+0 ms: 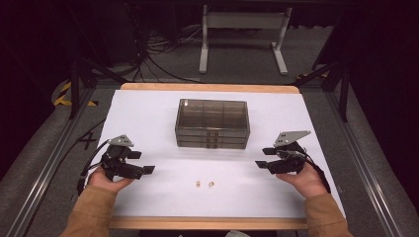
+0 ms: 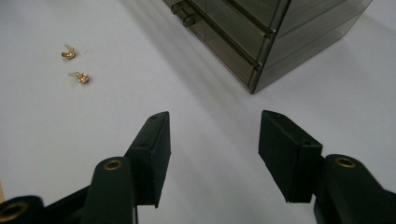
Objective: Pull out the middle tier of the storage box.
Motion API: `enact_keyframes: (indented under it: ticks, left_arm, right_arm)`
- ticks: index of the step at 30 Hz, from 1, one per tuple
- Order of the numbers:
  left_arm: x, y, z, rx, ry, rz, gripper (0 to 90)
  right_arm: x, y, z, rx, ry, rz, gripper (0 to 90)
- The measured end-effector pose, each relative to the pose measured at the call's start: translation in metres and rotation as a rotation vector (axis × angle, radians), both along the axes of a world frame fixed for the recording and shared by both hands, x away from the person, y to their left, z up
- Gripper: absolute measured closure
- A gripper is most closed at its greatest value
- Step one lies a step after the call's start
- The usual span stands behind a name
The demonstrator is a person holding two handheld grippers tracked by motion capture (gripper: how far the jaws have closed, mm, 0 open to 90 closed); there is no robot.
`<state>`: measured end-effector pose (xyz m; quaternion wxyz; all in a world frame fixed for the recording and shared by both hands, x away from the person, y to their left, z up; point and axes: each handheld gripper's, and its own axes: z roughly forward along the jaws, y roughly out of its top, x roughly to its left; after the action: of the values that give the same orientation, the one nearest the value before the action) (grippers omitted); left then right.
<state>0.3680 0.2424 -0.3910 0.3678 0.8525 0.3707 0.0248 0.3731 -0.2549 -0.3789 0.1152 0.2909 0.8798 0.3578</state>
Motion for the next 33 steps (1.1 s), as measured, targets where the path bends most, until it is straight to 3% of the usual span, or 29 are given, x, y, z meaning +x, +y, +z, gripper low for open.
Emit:
enact_keyframes:
  ticks: [5, 14, 27, 33]
  left_arm:
    - [0.000, -0.001, 0.002, -0.001, -0.004, -0.006, 19.2]
    - [-0.001, -0.003, 0.002, 0.002, -0.012, -0.010, 19.2]
    - [-0.003, -0.007, 0.002, 0.007, -0.021, -0.042, 18.4]
    - [-0.004, -0.008, 0.002, 0.008, -0.031, -0.049, 18.3]
  right_arm:
    - [0.000, -0.001, -0.002, 0.003, 0.000, 0.005, 45.5]
    - [-0.001, 0.011, -0.004, 0.014, -0.007, 0.062, 45.6]
    - [-0.005, 0.034, -0.010, 0.079, -0.015, 0.247, 45.6]
    - [-0.004, 0.038, -0.012, 0.112, -0.010, 0.286, 45.6]
